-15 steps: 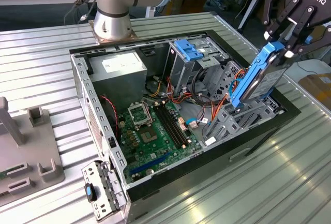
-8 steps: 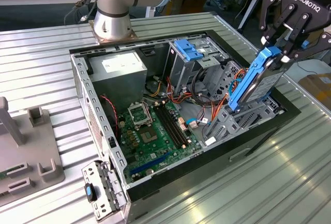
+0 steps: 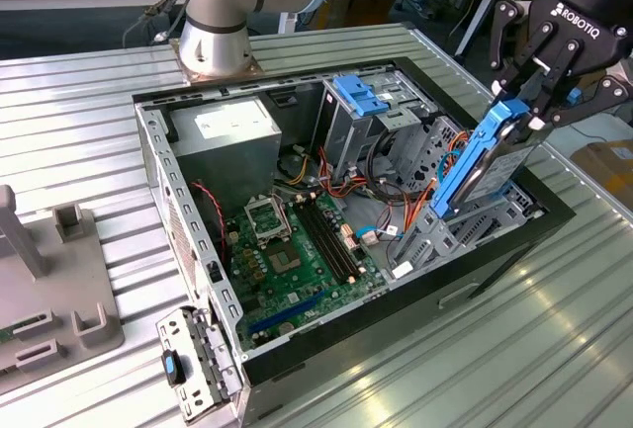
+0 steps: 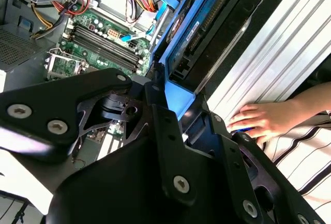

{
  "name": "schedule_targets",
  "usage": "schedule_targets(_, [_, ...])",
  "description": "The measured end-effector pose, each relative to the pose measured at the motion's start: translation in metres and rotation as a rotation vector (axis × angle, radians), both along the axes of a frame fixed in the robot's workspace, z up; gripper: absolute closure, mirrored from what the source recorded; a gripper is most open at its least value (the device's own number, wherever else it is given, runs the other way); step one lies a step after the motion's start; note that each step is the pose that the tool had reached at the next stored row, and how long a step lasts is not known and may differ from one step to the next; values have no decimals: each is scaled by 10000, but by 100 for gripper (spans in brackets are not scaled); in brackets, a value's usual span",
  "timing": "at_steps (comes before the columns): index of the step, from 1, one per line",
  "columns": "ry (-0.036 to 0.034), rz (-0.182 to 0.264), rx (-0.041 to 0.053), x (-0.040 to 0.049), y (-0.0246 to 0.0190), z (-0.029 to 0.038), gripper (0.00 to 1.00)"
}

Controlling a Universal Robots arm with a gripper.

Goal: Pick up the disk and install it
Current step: 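Insert the disk into the insertion slot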

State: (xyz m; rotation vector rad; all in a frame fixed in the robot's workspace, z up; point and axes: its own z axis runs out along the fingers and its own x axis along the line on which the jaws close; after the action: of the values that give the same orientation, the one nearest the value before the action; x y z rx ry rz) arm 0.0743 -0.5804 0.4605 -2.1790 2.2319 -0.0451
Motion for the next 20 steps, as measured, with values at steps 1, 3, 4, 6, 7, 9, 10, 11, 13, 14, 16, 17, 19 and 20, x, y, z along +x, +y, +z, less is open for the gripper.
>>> schedule_targets(1, [0,0,1,0,0,40,63])
schedule_targets(3, [0,0,3,0,1,54,63])
schedule_targets(4, [0,1,2,0,1,56,63])
schedule_targets(6, [1,13,0,-7,3,56,63])
schedule_targets(7, [0,205,0,-6,3,56,63])
schedule_targets(9, [0,208,-1,-6,3,30,63])
schedule_targets(10, [1,208,-2,-7,3,30,63])
schedule_targets(11, [1,208,-2,-7,3,29,63])
schedule_targets(13, [0,208,1,-6,3,22,63])
schedule_targets(14, [5,207,-1,-7,3,6,63])
schedule_targets(16, [9,207,-2,-7,3,4,63])
schedule_targets(17, [11,208,-1,-6,3,2,63])
schedule_targets(19, [64,209,0,-7,3,1,63])
schedule_targets(20, [64,208,0,-7,3,1,63])
